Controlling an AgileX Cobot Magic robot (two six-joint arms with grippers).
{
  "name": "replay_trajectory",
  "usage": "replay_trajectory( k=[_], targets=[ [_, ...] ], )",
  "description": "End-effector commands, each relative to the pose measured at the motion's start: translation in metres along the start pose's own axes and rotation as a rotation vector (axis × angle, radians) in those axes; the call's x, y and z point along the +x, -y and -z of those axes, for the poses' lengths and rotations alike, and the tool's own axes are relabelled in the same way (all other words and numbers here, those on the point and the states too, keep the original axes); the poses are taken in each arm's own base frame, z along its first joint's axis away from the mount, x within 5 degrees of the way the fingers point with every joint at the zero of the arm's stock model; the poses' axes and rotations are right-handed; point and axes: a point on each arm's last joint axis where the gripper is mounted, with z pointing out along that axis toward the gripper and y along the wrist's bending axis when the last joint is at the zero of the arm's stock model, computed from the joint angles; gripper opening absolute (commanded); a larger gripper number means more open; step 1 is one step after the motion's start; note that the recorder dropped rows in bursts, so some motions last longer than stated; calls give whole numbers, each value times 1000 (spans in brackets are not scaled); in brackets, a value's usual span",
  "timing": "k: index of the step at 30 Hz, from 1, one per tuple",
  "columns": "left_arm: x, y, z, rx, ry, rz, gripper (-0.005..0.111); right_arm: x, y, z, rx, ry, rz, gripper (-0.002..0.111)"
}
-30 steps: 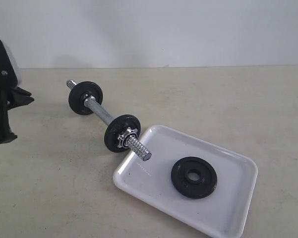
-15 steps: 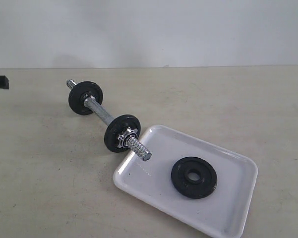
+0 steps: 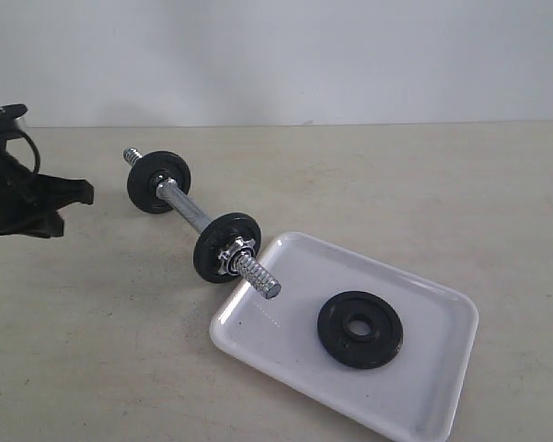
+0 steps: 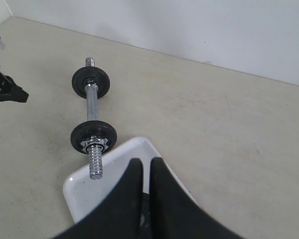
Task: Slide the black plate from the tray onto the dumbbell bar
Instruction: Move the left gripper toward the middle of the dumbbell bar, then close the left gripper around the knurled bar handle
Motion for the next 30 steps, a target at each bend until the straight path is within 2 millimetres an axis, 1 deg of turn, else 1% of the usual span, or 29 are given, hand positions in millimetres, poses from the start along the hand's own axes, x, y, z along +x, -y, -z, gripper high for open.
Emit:
replay_trajectory(
  k=[1, 3, 4, 5, 6, 7, 12, 17, 20, 25, 28, 30],
  targets=[
    [-6, 27, 0, 102, 56, -3, 42, -2, 0, 1, 0, 11, -1, 3],
    [-6, 36, 1, 151, 65, 90, 67, -2, 0, 1, 0, 11, -1, 3],
    [-6, 38, 0, 167, 62, 129, 78, -2, 0, 1, -1, 9, -1, 3],
    [-6, 40, -1, 188, 56, 188, 87, -2, -1, 1, -3, 7, -1, 3],
    [-5, 41, -4, 210, 41, 249, 92, -2, -1, 1, -4, 6, -1, 3],
    [-5, 43, -6, 225, 29, 291, 93, -1, -1, 1, -4, 4, -2, 3],
    [1, 49, -24, 308, -53, 500, 88, 7, 1, -6, -13, 0, -38, 3],
    [1, 55, -37, 394, -63, 598, 88, 19, 3, -14, -22, -20, -68, 3],
    [-4, 57, -42, 438, -37, 657, 88, 23, -1, -14, -78, -50, -9, 3],
    [-20, 61, -46, 484, 19, 669, 88, 19, -10, -13, -170, -13, 7, 3],
    [-27, 63, -51, 489, 27, 666, 88, 19, -11, -13, -181, -11, 10, 3],
    [-31, 64, -55, 492, 30, 665, 85, 19, -11, -13, -181, -11, 10, 3]
  ],
)
